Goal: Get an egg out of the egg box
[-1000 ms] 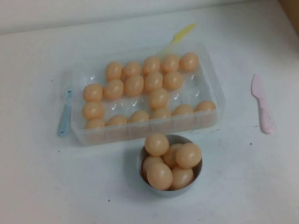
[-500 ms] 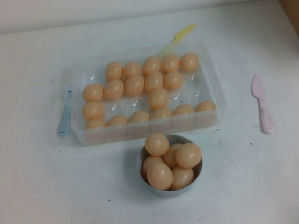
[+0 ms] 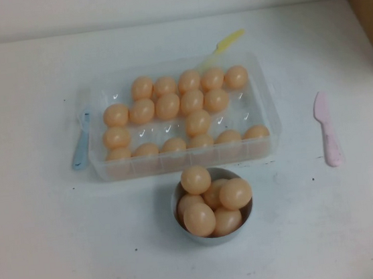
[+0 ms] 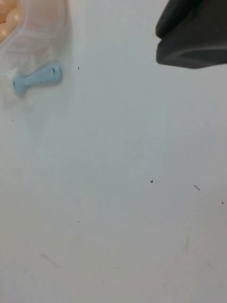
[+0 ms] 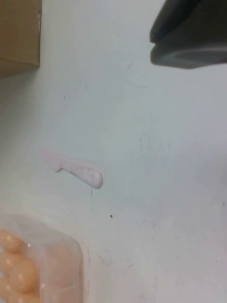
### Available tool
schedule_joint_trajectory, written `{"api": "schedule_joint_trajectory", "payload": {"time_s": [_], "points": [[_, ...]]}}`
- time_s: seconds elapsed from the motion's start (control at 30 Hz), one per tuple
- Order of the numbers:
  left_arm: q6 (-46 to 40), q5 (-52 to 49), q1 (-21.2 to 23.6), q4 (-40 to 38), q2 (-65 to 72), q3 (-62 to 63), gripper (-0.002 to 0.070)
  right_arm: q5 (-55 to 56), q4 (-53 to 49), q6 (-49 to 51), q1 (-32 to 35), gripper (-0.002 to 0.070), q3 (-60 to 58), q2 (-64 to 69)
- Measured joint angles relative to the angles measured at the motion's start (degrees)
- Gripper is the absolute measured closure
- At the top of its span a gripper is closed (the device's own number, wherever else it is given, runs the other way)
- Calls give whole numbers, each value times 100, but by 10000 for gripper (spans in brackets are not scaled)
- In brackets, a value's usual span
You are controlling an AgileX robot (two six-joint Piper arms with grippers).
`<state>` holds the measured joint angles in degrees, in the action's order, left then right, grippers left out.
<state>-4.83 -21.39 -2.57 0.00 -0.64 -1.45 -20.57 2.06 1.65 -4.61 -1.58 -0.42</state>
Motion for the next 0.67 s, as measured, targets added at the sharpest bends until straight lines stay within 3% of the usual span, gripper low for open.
{"api": "schedule_joint_trajectory", "payload": {"time_s": [0.43,0.67], "points": [[0,0,0,0,0,0,680,-24,146,0,-14,694,0,0],[0,0,0,0,0,0,680,-24,162,0,424,694,0,0]]}}
